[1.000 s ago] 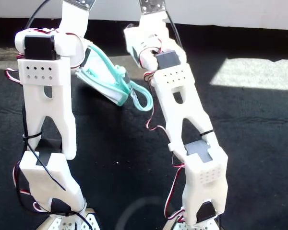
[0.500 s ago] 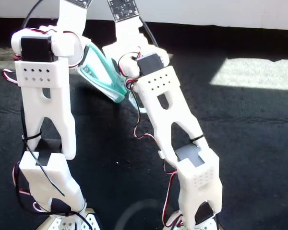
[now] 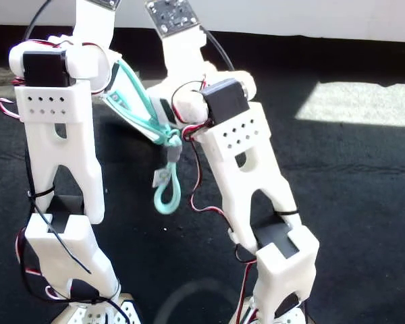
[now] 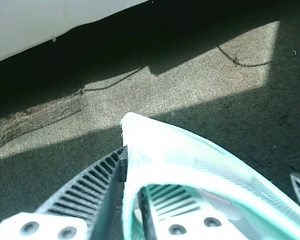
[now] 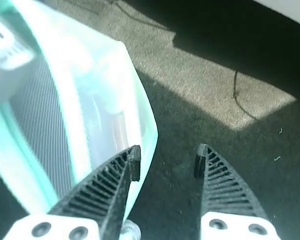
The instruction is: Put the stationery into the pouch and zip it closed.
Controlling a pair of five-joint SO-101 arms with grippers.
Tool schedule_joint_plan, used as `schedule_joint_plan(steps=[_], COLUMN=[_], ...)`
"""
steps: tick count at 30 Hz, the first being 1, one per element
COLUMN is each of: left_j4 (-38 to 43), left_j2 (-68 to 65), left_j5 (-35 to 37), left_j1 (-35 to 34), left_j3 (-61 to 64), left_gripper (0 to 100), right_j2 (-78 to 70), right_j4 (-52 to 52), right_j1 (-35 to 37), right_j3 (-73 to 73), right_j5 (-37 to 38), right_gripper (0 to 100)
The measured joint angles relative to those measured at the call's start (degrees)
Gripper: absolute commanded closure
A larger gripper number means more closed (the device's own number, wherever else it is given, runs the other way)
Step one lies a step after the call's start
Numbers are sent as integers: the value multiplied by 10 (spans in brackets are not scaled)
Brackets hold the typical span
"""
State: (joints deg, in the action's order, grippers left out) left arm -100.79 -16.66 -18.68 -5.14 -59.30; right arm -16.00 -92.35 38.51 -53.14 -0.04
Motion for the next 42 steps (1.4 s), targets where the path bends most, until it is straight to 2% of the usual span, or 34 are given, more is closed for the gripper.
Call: schedule_joint_plan(steps=[10, 14, 16, 20, 27, 36, 42], left_j4=[3, 3, 3, 4, 4, 4, 4], left_j2=[0, 0, 0, 0, 0, 0, 0], left_j5=[0, 0, 0, 0, 0, 0, 0], left_j1=[-23, -25, -25, -25, -26, -26, -36], left_j3=[0, 0, 0, 0, 25, 25, 23], left_gripper=[992, 992, 992, 992, 992, 992, 992], right_j2=[117, 160, 164, 163, 163, 163, 170], right_j4=[-80, -81, -81, -82, -74, -8, 14], right_j1=[-15, -16, -16, -16, 38, 43, 45], right_j3=[0, 43, 92, 189, 267, 273, 335], right_j5=[0, 0, 0, 2, 66, 68, 51], right_gripper=[810, 681, 652, 652, 652, 652, 652])
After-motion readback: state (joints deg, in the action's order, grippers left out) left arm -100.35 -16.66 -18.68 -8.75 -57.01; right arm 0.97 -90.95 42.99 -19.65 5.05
